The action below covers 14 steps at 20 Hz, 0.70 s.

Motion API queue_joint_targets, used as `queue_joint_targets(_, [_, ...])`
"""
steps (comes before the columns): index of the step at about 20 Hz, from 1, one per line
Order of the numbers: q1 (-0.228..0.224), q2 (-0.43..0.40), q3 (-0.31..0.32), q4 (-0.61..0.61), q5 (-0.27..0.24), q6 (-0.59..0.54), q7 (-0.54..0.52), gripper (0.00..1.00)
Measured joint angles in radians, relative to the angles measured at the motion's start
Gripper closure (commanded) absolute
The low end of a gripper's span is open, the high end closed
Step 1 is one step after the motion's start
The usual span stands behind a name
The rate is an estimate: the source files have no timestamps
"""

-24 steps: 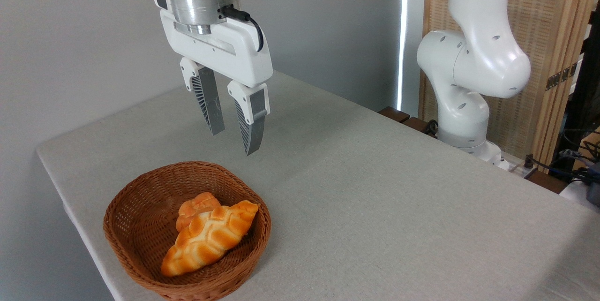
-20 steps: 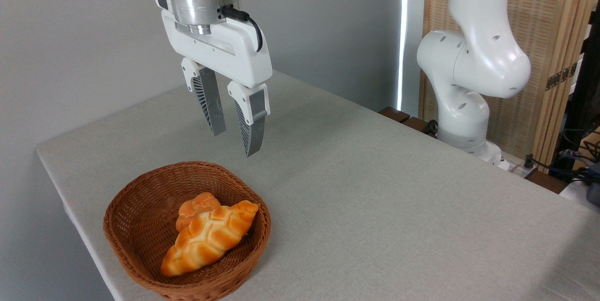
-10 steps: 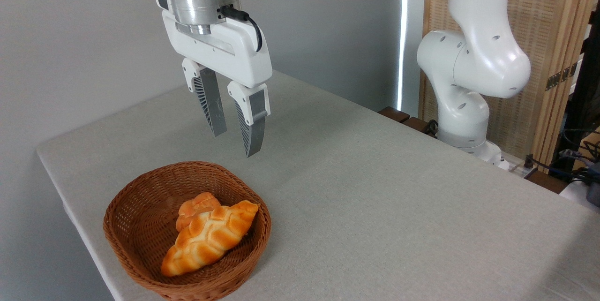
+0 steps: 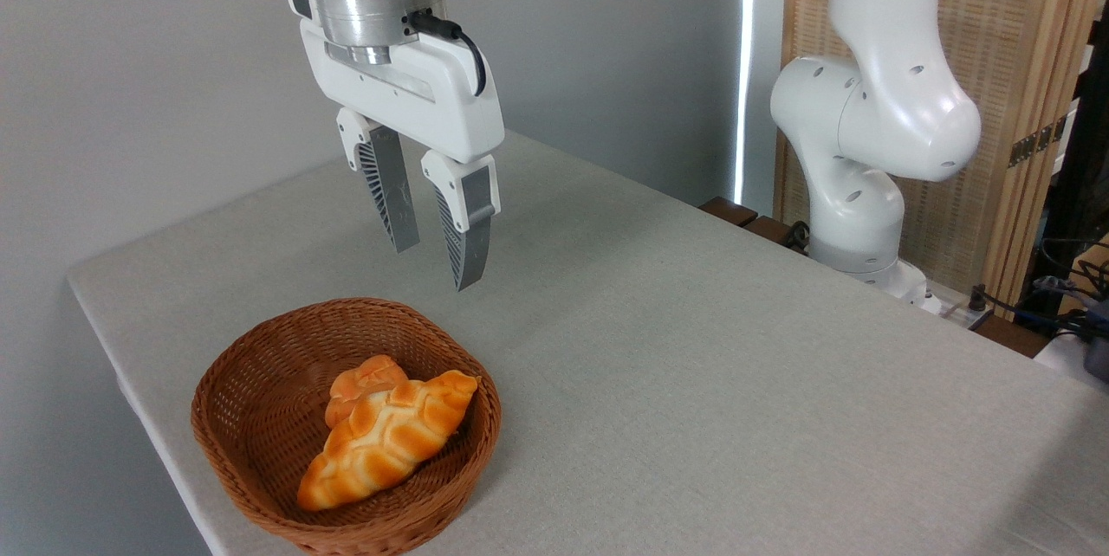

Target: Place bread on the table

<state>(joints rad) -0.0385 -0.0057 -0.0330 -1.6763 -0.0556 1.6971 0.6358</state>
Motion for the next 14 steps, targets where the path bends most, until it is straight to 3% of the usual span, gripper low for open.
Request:
queue_joint_targets(4, [0.000,0.000,0.000,-0.001,-0.017,0.011,0.000,0.00])
queue_joint_targets(14, [0.000,-0.020,0.000,-0.157,-0.017,0.281,0.039,0.00])
